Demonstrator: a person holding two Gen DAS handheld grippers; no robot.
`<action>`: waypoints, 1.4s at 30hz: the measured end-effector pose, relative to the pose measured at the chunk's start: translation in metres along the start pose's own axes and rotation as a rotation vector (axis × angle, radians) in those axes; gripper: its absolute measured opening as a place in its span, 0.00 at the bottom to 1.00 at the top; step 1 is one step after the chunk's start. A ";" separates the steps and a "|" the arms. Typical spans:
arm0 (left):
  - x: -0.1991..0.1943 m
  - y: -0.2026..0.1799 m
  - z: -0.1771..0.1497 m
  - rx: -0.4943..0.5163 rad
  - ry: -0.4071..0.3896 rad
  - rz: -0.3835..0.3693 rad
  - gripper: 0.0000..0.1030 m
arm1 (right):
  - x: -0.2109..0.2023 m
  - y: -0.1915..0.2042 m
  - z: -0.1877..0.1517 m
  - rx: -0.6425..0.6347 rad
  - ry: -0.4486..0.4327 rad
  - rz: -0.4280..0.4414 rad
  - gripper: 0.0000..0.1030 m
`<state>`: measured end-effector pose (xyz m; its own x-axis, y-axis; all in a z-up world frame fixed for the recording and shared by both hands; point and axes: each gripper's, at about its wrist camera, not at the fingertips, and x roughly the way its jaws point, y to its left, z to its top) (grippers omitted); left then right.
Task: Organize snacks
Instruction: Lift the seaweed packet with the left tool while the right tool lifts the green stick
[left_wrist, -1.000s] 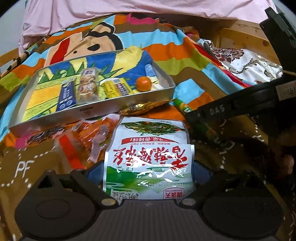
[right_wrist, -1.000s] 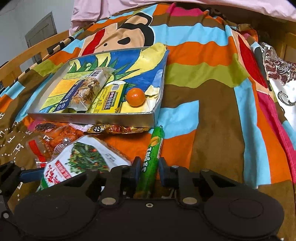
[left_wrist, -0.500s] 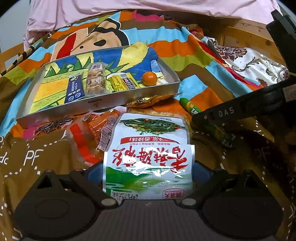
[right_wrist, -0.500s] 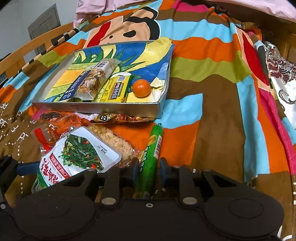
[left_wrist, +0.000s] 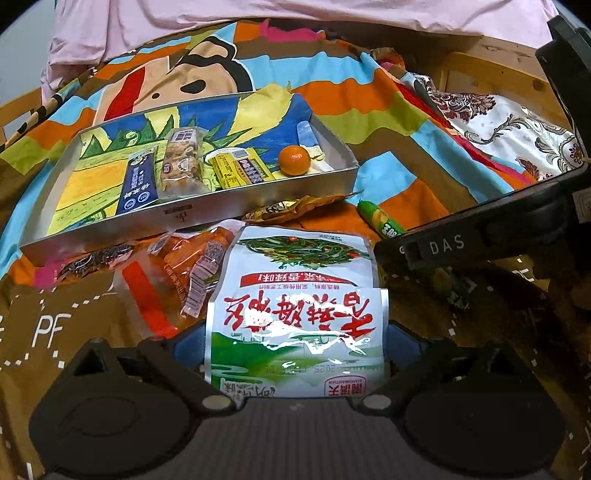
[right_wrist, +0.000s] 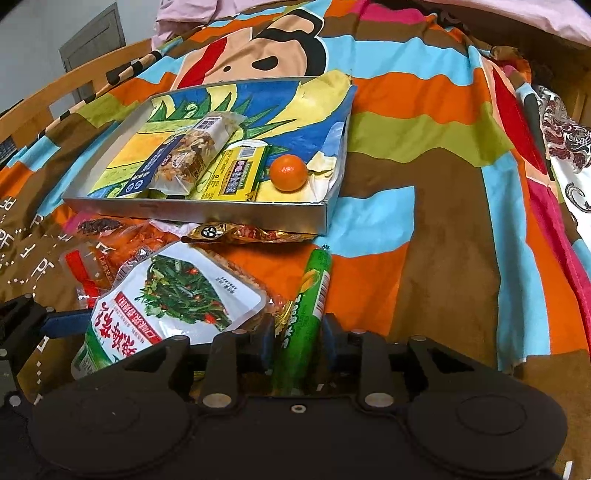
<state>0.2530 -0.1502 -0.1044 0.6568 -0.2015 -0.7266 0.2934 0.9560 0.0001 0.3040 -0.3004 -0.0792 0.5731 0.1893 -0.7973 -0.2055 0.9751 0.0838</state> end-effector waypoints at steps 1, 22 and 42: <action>0.000 0.000 0.000 0.002 -0.001 0.002 0.95 | 0.000 0.000 0.000 -0.004 0.001 -0.002 0.30; -0.034 -0.004 -0.004 0.082 -0.028 0.047 0.89 | -0.021 0.017 -0.006 -0.101 -0.064 -0.047 0.23; -0.078 -0.010 0.011 0.133 -0.154 0.078 0.89 | -0.058 0.014 -0.009 -0.045 -0.170 -0.035 0.14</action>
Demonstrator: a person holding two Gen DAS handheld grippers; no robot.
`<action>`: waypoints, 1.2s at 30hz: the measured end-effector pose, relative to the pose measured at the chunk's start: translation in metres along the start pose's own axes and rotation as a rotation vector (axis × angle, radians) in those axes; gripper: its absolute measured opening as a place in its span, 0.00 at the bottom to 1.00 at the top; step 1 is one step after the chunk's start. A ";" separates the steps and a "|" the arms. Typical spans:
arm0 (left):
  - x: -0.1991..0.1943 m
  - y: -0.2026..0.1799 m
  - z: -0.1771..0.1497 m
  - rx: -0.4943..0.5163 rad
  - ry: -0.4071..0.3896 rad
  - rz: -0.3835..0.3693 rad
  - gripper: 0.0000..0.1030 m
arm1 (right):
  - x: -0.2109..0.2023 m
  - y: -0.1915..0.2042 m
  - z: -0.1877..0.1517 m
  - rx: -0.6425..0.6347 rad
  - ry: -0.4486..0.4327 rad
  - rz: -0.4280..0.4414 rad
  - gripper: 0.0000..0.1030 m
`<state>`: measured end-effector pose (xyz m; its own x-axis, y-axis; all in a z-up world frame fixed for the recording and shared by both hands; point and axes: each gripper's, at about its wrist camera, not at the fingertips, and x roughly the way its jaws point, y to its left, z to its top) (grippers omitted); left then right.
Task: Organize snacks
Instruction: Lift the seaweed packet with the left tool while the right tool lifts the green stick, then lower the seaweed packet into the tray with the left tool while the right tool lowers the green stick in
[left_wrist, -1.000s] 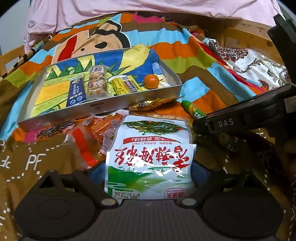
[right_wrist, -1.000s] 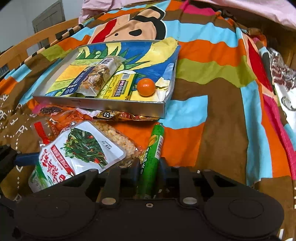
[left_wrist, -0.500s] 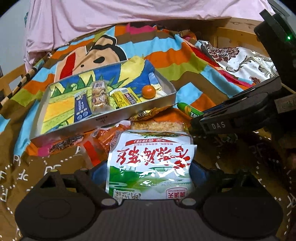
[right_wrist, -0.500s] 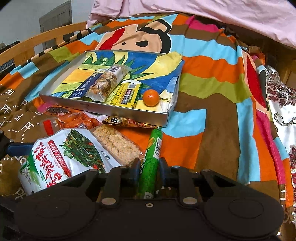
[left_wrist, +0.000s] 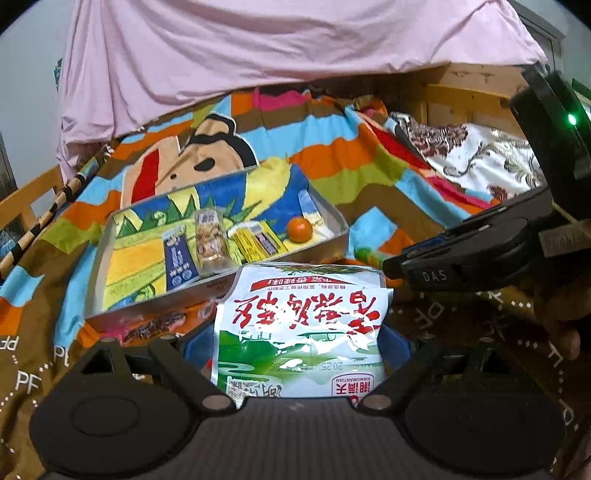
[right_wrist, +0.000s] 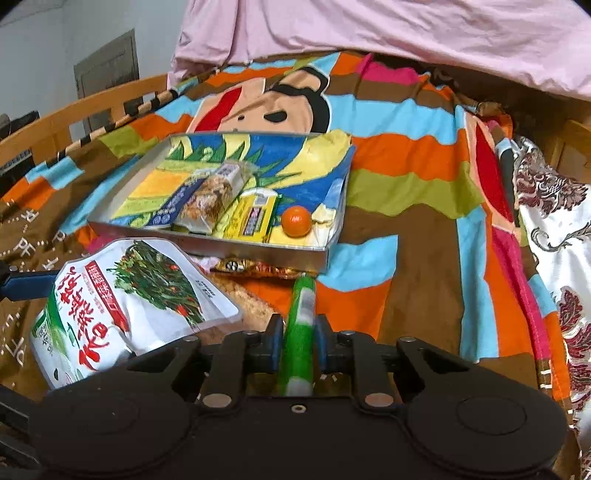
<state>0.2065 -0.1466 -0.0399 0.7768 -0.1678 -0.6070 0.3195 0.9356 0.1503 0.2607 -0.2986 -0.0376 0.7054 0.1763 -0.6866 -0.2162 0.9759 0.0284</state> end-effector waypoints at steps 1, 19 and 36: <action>-0.001 0.000 0.001 0.000 -0.005 0.002 0.89 | -0.003 0.000 0.001 0.001 -0.016 -0.001 0.14; -0.005 0.011 0.000 -0.038 -0.019 0.022 0.89 | 0.053 0.003 -0.010 0.039 0.168 -0.021 0.21; -0.016 0.037 0.018 -0.118 -0.130 0.085 0.89 | -0.014 0.008 0.010 0.011 -0.186 -0.043 0.18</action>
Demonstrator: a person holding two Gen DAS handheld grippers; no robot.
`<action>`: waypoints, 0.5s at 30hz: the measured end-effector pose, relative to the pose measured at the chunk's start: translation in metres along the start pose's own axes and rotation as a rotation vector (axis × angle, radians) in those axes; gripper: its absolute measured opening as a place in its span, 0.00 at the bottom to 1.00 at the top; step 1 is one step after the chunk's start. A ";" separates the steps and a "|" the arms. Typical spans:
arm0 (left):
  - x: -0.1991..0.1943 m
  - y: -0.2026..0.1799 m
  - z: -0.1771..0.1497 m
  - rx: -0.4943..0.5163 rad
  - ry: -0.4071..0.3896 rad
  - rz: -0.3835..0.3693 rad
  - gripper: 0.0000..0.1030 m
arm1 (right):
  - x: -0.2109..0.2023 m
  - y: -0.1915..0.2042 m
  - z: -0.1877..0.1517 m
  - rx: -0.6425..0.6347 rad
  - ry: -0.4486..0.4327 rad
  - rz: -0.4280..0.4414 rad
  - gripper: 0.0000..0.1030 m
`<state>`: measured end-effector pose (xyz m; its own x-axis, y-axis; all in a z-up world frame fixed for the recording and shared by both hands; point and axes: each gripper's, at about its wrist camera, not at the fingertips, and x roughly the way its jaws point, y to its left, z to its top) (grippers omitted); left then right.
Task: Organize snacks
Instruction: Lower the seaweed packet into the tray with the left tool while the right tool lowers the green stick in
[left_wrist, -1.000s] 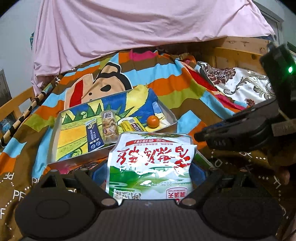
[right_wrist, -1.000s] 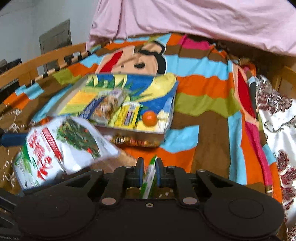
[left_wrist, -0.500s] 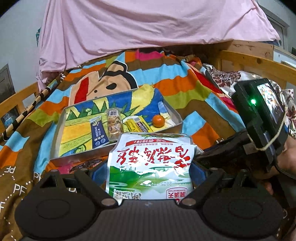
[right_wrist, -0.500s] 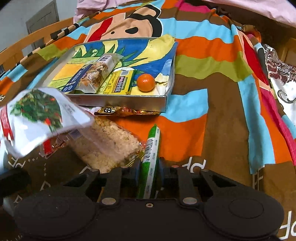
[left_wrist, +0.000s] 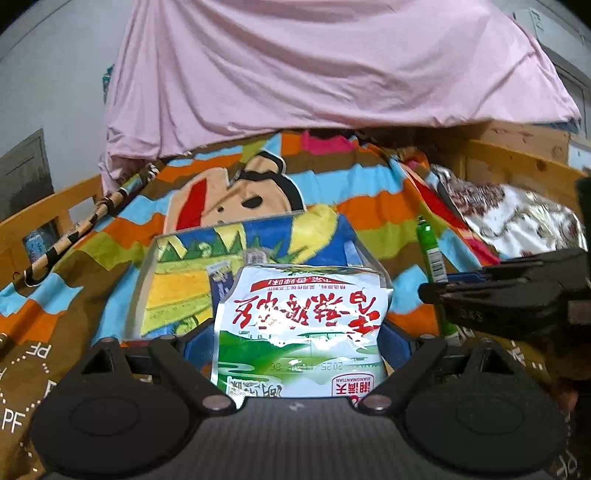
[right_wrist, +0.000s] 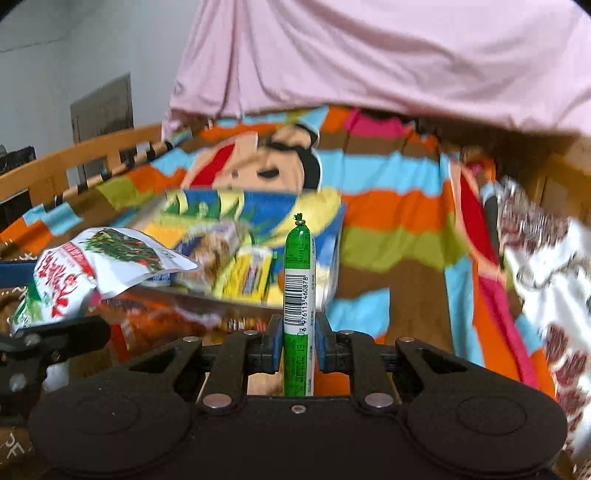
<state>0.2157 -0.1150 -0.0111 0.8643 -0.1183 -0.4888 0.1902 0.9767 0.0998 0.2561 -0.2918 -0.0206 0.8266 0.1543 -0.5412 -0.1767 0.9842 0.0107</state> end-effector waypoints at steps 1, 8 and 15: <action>0.000 0.002 0.002 -0.007 -0.010 0.006 0.89 | -0.001 0.001 0.002 -0.005 -0.019 -0.001 0.18; 0.019 0.024 0.027 -0.094 -0.111 0.066 0.89 | 0.008 0.006 0.027 -0.014 -0.175 0.035 0.18; 0.067 0.042 0.050 -0.188 -0.159 0.116 0.89 | 0.057 -0.004 0.059 0.073 -0.216 0.073 0.18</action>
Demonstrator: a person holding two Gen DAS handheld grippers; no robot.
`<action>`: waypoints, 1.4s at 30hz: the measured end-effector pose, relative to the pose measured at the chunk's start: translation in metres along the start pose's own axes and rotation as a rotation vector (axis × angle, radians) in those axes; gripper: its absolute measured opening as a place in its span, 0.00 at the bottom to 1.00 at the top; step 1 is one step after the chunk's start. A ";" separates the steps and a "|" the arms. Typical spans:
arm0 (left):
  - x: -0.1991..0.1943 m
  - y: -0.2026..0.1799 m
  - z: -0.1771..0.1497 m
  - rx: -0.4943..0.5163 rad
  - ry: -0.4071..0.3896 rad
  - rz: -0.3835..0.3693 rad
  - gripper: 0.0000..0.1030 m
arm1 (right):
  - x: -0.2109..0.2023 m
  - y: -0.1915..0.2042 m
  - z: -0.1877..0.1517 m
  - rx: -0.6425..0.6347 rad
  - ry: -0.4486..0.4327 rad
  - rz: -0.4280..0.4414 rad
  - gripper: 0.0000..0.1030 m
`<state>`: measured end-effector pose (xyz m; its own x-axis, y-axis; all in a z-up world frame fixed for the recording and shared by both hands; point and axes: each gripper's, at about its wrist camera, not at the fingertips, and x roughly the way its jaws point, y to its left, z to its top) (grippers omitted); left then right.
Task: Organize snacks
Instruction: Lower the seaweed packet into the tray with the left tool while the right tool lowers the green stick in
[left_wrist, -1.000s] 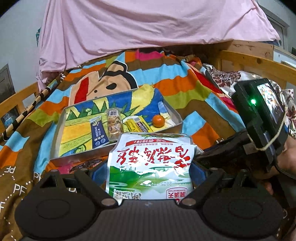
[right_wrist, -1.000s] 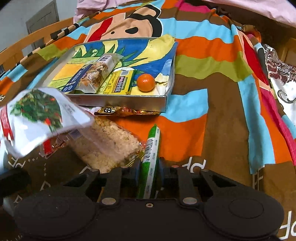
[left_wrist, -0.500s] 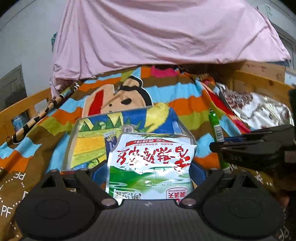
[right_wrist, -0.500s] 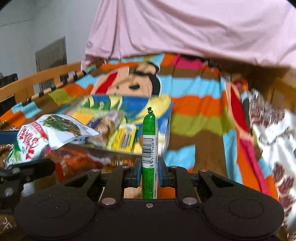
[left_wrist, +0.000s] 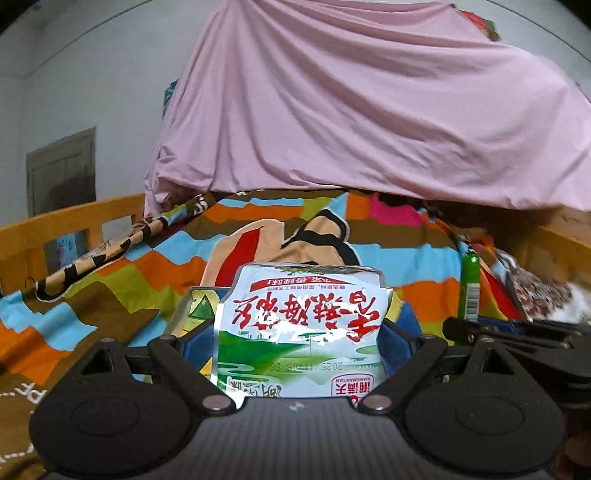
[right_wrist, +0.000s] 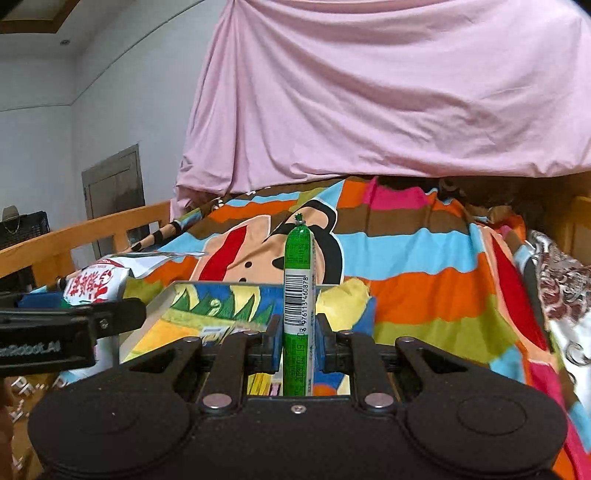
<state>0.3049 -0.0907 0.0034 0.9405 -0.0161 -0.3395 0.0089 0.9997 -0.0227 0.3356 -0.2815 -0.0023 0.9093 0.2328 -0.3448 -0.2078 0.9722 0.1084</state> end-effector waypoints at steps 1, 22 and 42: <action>0.008 0.000 0.000 -0.005 0.001 0.003 0.89 | 0.008 -0.002 0.000 0.001 -0.002 -0.002 0.18; 0.121 0.013 -0.020 -0.055 0.130 0.138 0.90 | 0.115 -0.015 -0.027 0.106 0.195 0.038 0.19; 0.145 0.035 -0.034 -0.160 0.292 0.132 0.98 | 0.138 -0.015 -0.041 0.107 0.272 0.049 0.32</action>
<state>0.4302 -0.0591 -0.0787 0.7928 0.0858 -0.6034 -0.1815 0.9784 -0.0994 0.4494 -0.2628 -0.0894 0.7660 0.2922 -0.5726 -0.1970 0.9546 0.2236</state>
